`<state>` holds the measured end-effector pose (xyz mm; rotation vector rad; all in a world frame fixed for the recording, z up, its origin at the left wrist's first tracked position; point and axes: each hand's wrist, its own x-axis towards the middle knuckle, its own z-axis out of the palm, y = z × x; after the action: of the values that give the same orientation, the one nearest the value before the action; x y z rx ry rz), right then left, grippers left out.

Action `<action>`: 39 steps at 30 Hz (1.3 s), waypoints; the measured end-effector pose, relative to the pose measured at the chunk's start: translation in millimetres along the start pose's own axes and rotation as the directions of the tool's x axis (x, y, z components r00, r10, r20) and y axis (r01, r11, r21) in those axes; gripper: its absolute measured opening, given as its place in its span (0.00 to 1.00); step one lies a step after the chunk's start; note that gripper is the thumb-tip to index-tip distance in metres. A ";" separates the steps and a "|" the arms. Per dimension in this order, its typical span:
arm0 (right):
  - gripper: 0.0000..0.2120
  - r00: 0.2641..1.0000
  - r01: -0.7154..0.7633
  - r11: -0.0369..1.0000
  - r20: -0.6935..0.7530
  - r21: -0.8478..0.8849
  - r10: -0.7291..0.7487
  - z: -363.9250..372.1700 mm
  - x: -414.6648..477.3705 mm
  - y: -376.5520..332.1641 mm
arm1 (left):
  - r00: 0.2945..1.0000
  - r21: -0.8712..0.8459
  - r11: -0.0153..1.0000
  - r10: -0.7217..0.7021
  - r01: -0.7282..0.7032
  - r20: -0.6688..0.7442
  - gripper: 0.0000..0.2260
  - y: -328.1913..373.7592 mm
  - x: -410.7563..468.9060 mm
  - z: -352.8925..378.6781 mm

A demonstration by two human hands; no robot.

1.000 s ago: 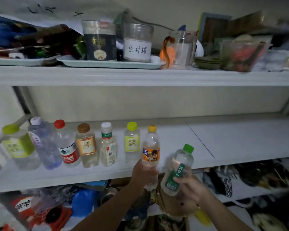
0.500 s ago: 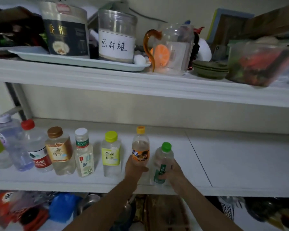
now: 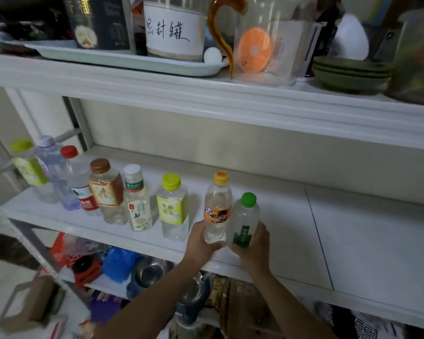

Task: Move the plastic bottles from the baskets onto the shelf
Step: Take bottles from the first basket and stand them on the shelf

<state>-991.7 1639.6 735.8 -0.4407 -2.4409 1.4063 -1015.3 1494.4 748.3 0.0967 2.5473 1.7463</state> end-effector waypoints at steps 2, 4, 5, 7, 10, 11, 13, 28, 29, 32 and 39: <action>0.41 0.999 0.006 0.999 0.043 0.032 -0.007 -6.3 -1.0 0.1 | 1.000 0.072 0.997 -0.015 0.017 -0.025 0.23 -0.3 0.1 1.4; 0.42 0.998 0.029 1.000 0.059 0.006 -0.029 -10.2 -1.2 3.1 | 0.999 0.113 0.993 -0.032 0.036 -0.039 0.26 1.0 -1.2 1.5; 0.43 0.999 0.028 1.000 0.044 -0.011 -0.027 -9.4 -1.0 4.0 | 0.998 0.114 0.992 -0.039 0.044 -0.045 0.26 1.1 -2.3 1.8; 0.43 1.000 0.008 0.999 0.007 -0.031 -0.008 -8.1 -5.1 1.4 | 0.997 0.113 0.992 -0.043 0.050 -0.070 0.25 -0.4 -5.3 2.1; 0.44 0.999 0.000 0.999 -0.035 -0.051 -0.002 -1.8 -13.1 -0.3 | 0.992 0.147 0.988 -0.033 0.050 -0.119 0.24 -3.8 -10.0 1.4; 0.44 0.999 0.012 0.998 -0.046 -0.059 -0.015 -0.1 -14.7 -0.6 | 0.991 0.157 0.986 -0.030 0.051 -0.133 0.24 -5.2 -11.0 1.1; 0.44 0.998 0.020 0.997 -0.057 -0.077 -0.025 2.2 -15.1 1.5 | 0.989 0.179 0.983 -0.024 0.049 -0.144 0.25 -4.8 -12.5 0.1; 0.41 0.999 0.038 0.991 -0.031 -0.128 -0.042 17.1 -20.2 -15.9 | 0.988 0.322 0.937 -0.100 0.133 -0.118 0.26 -1.9 -8.1 -22.4; 0.41 0.999 0.032 0.992 -0.029 -0.126 -0.036 18.5 -20.1 -16.9 | 0.989 0.330 0.935 -0.102 0.132 -0.106 0.25 -1.8 -8.6 -24.1; 0.40 1.000 0.000 0.993 -0.003 -0.114 0.000 20.3 -18.2 -17.5 | 0.994 0.368 0.923 -0.100 0.112 -0.052 0.26 -4.0 -11.0 -28.5; 0.40 0.980 0.141 0.989 -0.135 -0.036 -0.144 4.8 -24.3 -23.4 | 0.996 0.324 0.945 -0.013 0.039 -0.083 0.12 -34.3 -36.6 -55.4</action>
<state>-974.2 1615.0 751.6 -0.3488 -2.3326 1.2445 -983.9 1427.7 736.6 0.0046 2.8584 1.3288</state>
